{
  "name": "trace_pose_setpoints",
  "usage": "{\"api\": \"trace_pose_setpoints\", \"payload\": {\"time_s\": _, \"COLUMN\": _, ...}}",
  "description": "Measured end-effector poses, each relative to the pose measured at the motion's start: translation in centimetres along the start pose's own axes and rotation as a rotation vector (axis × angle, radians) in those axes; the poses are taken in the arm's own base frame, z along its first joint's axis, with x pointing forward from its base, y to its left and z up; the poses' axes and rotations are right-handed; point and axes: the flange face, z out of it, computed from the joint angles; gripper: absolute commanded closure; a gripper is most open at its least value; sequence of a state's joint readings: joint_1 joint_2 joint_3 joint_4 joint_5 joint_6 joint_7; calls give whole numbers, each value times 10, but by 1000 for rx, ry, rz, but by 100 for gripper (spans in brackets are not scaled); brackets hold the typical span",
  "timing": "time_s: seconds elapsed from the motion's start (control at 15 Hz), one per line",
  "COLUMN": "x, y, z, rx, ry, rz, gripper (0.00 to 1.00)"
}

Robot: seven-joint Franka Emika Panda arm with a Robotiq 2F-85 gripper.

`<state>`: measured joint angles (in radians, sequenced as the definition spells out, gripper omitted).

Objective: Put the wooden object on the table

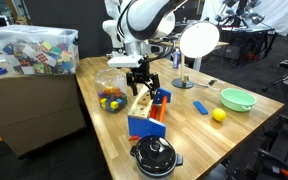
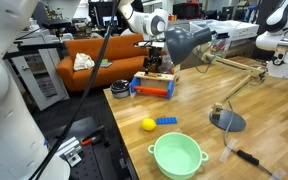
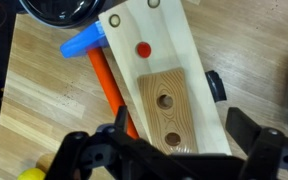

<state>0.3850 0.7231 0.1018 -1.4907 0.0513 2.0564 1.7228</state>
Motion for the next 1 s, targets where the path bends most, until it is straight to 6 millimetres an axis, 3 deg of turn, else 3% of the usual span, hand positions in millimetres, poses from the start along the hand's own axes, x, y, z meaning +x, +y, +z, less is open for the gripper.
{"api": "trace_pose_setpoints", "payload": {"time_s": 0.33, "x": 5, "y": 1, "z": 4, "rx": 8, "ry": -12, "rz": 16, "gripper": 1}}
{"api": "trace_pose_setpoints", "payload": {"time_s": 0.4, "x": 5, "y": 1, "z": 5, "rx": 6, "ry": -14, "rz": 18, "gripper": 15}}
{"api": "trace_pose_setpoints", "payload": {"time_s": 0.73, "x": 5, "y": 2, "z": 9, "rx": 11, "ry": -28, "rz": 26, "gripper": 51}}
{"api": "trace_pose_setpoints", "payload": {"time_s": 0.87, "x": 5, "y": 1, "z": 8, "rx": 17, "ry": -35, "rz": 30, "gripper": 62}}
{"api": "trace_pose_setpoints", "payload": {"time_s": 1.0, "x": 5, "y": 1, "z": 4, "rx": 22, "ry": -38, "rz": 31, "gripper": 64}}
